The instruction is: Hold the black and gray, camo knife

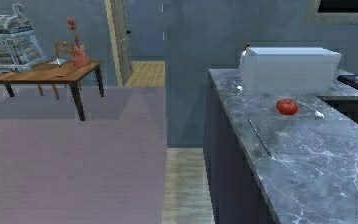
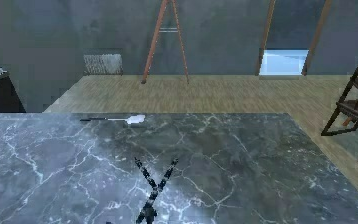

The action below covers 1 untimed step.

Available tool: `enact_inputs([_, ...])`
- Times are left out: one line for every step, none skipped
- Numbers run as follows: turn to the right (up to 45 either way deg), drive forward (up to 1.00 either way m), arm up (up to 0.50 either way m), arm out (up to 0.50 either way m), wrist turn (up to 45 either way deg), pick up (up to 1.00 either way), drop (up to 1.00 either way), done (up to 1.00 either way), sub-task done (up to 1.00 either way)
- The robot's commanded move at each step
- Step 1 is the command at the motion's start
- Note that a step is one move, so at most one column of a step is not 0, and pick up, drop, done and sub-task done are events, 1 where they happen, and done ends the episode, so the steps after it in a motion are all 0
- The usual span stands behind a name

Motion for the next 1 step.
enact_inputs([0.0,0.00,0.00,0.00,0.0,1.00,0.00,0.00,0.00])
